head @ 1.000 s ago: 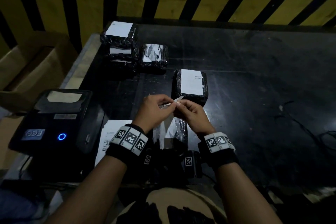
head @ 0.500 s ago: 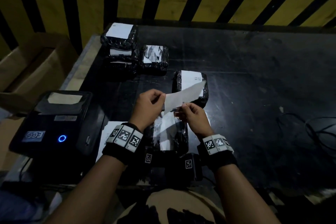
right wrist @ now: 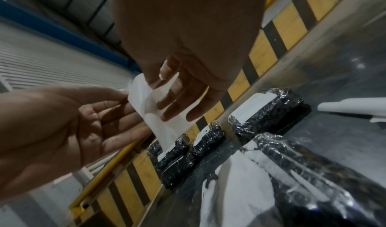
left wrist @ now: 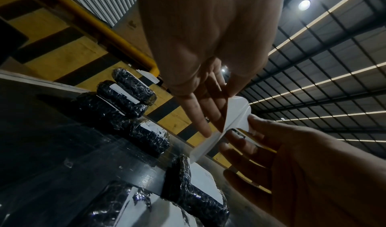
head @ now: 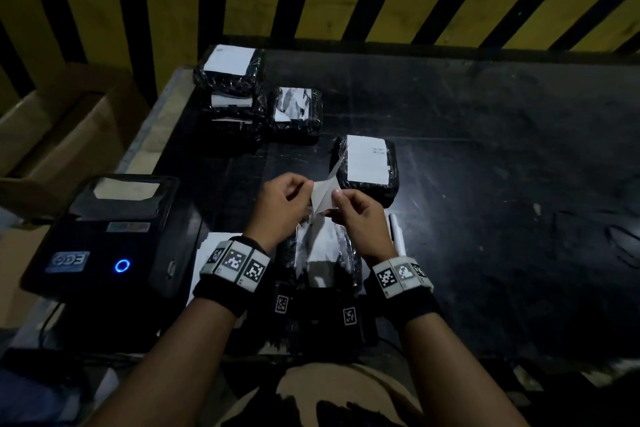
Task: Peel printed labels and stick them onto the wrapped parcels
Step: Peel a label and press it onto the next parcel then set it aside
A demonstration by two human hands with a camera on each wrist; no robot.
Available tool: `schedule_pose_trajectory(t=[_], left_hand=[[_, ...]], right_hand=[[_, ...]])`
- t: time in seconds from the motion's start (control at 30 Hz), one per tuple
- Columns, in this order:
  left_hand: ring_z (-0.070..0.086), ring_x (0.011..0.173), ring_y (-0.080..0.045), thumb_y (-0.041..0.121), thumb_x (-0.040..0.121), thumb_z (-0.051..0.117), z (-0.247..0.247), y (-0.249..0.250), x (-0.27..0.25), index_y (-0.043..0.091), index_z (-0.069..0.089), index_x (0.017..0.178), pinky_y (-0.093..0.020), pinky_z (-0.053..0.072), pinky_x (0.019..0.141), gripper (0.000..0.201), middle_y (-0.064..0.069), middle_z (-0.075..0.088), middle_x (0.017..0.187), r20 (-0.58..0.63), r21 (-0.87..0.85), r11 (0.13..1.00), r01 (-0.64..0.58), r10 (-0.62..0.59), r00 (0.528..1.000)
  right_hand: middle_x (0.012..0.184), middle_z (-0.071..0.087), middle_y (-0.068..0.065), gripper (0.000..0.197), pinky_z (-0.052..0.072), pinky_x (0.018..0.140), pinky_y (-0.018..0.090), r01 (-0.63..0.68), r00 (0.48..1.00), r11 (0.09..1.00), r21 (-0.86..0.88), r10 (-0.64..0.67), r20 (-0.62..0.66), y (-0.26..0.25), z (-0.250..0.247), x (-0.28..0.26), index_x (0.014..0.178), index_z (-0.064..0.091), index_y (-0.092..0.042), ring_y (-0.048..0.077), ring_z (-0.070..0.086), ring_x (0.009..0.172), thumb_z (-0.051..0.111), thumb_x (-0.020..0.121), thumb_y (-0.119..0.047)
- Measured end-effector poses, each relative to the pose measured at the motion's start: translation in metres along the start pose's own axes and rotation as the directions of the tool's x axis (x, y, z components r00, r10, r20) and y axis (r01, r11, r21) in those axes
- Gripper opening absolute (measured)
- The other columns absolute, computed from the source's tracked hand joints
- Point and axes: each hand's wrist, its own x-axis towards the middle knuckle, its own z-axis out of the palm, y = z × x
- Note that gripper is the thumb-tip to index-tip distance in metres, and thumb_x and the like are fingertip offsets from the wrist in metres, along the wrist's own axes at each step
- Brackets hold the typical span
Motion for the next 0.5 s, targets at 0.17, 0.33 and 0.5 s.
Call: schedule_pose_trajectory(t=[0.17,0.33,0.5], left_hand=[[0.071,0.084,-0.03,0.048,0.079,0.058,-0.008,-0.01,0.01,0.031,0.063,0.078,-0.056,0.057,0.075,0.018,-0.01,0.072,0.086,-0.051,-0.003,1.0,0.024,-0.024,0.998],[0.07,0.085,-0.029,0.054,0.076,0.053,-0.01,-0.014,0.016,0.035,0.061,0.078,-0.056,0.057,0.075,0.021,-0.009,0.072,0.087,-0.062,0.001,1.0,0.024,-0.024,0.998],[0.069,0.086,-0.03,0.022,0.095,0.052,-0.01,-0.007,0.016,0.024,0.057,0.08,-0.055,0.057,0.077,0.016,-0.012,0.071,0.088,-0.111,0.034,0.999,0.024,-0.02,0.994]], right_hand=[[0.085,0.073,0.014,0.022,0.058,0.081,0.04,-0.041,0.989,0.996,-0.08,0.029,-0.143,0.013,-0.024,0.011,0.091,0.07,-0.003,0.028,0.072,0.082,0.062,0.093,-0.023],[0.078,0.069,0.009,0.016,0.056,0.068,0.026,-0.107,0.959,0.994,-0.02,0.097,-0.268,0.023,-0.058,0.018,0.083,0.068,-0.007,0.018,0.068,0.071,0.062,0.093,-0.018],[0.072,0.065,0.007,0.019,0.053,0.063,0.027,-0.2,0.91,0.98,0.001,0.186,-0.37,0.033,-0.096,0.023,0.075,0.068,-0.012,0.012,0.061,0.06,0.063,0.092,-0.018]])
